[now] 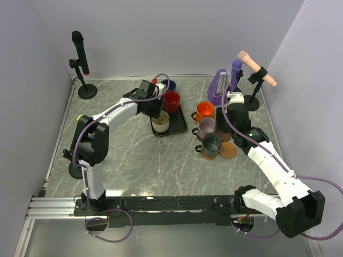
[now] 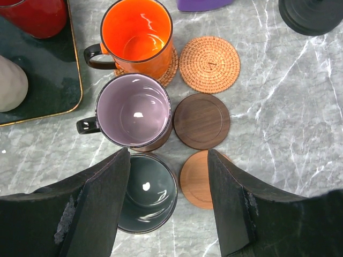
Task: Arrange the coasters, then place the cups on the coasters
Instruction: Pick up the cup from the tray.
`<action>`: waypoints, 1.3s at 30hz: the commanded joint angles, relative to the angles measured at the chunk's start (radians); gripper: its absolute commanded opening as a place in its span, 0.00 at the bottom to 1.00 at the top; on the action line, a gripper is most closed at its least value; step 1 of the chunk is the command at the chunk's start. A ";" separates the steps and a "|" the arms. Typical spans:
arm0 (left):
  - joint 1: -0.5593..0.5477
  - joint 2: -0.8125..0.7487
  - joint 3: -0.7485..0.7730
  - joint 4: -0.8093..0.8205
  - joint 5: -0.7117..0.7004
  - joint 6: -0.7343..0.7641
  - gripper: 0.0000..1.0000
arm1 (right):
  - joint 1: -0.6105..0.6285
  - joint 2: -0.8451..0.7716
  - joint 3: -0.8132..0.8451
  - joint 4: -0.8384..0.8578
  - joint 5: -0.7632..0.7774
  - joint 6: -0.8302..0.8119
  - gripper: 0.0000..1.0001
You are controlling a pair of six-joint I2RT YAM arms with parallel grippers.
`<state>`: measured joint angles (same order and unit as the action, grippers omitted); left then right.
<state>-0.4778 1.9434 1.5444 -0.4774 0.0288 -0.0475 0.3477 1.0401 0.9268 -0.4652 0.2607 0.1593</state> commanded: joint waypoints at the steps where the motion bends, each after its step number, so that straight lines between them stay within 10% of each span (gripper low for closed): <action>1: 0.007 -0.026 0.069 -0.075 -0.026 -0.248 0.64 | -0.009 0.006 0.017 0.008 -0.009 -0.004 0.66; 13: 0.015 -0.025 -0.010 -0.113 0.013 -0.604 0.56 | -0.009 0.000 0.003 0.022 -0.038 -0.015 0.66; 22: 0.021 0.123 0.259 -0.214 0.002 -0.287 0.01 | -0.009 -0.029 -0.016 0.013 -0.035 0.002 0.66; 28: 0.016 0.106 0.272 -0.253 -0.009 0.035 0.01 | -0.010 -0.046 -0.028 0.002 -0.031 0.014 0.66; 32: 0.013 0.034 0.191 -0.184 0.023 0.178 0.11 | -0.009 -0.045 -0.029 0.000 -0.035 0.017 0.66; 39: 0.036 0.005 0.158 -0.161 -0.026 -0.075 0.66 | -0.009 -0.041 -0.019 -0.001 -0.037 0.016 0.66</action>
<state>-0.4660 2.0090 1.6825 -0.6621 0.0292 0.0189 0.3466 1.0210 0.9009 -0.4732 0.2195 0.1669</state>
